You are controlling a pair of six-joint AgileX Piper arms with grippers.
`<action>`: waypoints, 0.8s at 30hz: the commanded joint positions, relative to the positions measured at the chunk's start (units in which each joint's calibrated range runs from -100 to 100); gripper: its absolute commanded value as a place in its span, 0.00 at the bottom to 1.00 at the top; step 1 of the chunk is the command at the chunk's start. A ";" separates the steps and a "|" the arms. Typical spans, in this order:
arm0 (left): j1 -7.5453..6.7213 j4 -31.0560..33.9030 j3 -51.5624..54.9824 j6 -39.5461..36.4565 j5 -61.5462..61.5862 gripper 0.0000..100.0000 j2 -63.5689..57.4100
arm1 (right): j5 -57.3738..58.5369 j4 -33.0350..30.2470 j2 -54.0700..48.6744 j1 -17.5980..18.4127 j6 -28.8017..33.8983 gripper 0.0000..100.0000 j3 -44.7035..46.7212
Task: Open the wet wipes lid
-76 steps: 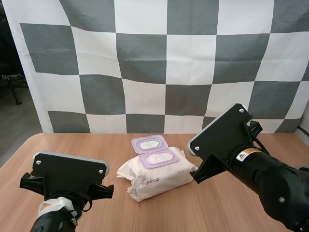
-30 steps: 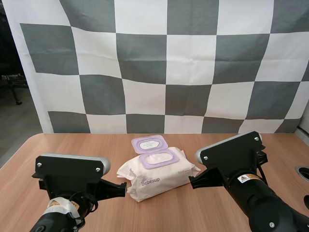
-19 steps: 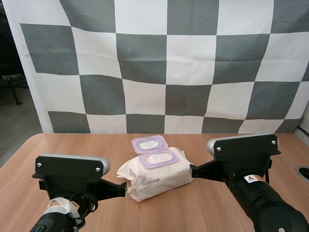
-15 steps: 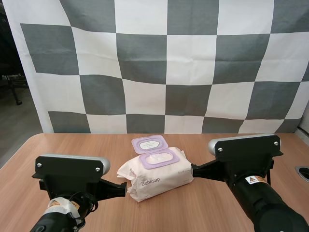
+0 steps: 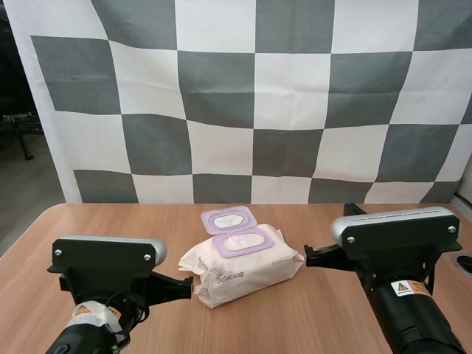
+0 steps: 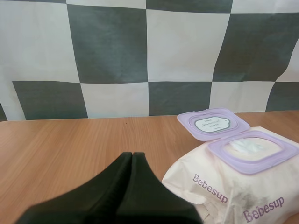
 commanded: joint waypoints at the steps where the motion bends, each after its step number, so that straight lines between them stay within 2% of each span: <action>1: 0.01 -0.05 0.00 0.03 0.05 0.00 0.00 | 0.86 -2.31 -0.17 0.00 -0.35 0.00 0.00; 6: 0.01 -0.18 0.00 -0.31 0.05 0.00 0.00 | 2.17 -1.40 -0.17 0.00 -0.16 0.00 0.00; 10: 0.01 -0.18 0.00 -0.31 0.05 0.00 0.00 | 3.11 2.21 -0.17 0.00 -0.16 0.00 0.00; 16: 0.01 0.07 0.00 -0.29 0.05 0.00 0.00 | 11.94 0.40 -0.17 0.00 -0.16 0.00 0.00; 22: 0.01 7.35 0.00 -9.31 -0.11 0.00 0.00 | 13.46 -0.65 -0.17 0.00 -0.16 0.00 0.00; 24: 0.01 7.93 0.00 -9.85 -0.11 0.00 0.00 | 13.12 -0.85 -0.17 0.00 -0.16 0.00 0.00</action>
